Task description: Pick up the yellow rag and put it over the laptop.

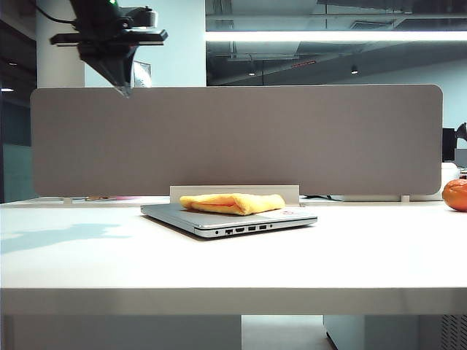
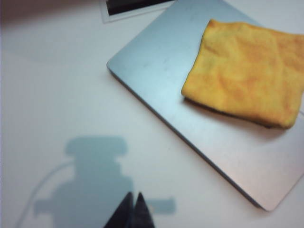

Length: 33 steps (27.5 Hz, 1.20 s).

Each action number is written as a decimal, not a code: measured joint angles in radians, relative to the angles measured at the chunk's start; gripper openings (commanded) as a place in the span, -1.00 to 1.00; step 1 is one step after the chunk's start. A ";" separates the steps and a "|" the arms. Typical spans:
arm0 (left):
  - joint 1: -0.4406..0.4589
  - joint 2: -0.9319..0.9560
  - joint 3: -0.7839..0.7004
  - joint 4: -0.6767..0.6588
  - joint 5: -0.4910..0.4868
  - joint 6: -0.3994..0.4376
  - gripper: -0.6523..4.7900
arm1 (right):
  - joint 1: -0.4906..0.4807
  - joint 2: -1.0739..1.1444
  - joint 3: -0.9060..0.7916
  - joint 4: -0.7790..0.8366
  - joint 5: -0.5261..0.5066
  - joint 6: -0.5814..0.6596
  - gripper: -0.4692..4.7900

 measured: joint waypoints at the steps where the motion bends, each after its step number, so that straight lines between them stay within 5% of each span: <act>1: 0.000 -0.015 -0.017 0.001 0.000 0.000 -0.78 | 0.000 0.000 0.000 0.000 0.000 0.000 -0.84; 22: 0.000 -0.725 -0.854 0.329 0.019 -0.027 -0.78 | 0.000 0.000 0.000 0.000 0.000 0.000 -0.84; 33: 0.000 -1.090 -1.155 0.397 0.039 -0.117 -0.78 | 0.000 0.000 0.000 0.000 0.000 0.000 -0.84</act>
